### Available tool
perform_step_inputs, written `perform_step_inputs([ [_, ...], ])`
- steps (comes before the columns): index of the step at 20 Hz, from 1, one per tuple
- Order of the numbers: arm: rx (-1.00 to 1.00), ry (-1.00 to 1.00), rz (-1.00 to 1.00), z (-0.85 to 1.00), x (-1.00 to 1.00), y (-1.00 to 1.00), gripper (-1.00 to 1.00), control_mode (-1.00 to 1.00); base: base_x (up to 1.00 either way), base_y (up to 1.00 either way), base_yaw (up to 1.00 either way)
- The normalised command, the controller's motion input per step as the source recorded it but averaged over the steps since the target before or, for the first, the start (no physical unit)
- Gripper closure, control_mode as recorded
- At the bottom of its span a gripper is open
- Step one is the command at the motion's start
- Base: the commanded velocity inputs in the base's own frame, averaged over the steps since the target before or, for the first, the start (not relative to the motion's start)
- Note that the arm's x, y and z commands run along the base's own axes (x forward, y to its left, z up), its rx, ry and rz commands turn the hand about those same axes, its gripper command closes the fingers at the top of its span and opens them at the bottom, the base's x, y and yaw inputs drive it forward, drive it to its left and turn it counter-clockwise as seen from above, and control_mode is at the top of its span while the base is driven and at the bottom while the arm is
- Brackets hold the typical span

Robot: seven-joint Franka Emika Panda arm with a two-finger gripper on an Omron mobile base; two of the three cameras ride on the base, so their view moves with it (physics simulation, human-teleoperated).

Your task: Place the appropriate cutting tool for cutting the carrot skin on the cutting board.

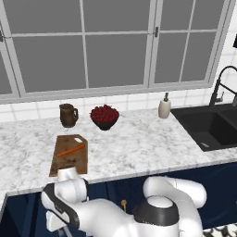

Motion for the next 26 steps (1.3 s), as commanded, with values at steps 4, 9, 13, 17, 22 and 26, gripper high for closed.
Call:
perform_step_inputs([
  [4,0.0,0.0,0.0,-0.42,0.18,0.28,-1.0,-1.0,0.0,0.0,0.0],
  [9,0.0,0.0,0.0,-0.12,0.31,0.35,-1.0,-1.0,0.0,0.0,0.0],
  [13,0.0,0.0,0.01,-0.16,0.46,0.1,-1.0,-1.0,0.0,0.0,0.0],
  [17,0.03,0.0,0.02,-0.12,0.48,0.0,-1.0,-1.0,0.0,0.0,0.0],
  [22,0.01,0.0,0.02,-0.26,0.23,0.0,-1.0,-1.0,0.0,0.0,0.0],
  [26,0.0,0.0,0.03,-0.33,0.0,-0.02,-1.0,-1.0,0.0,0.0,0.0],
])
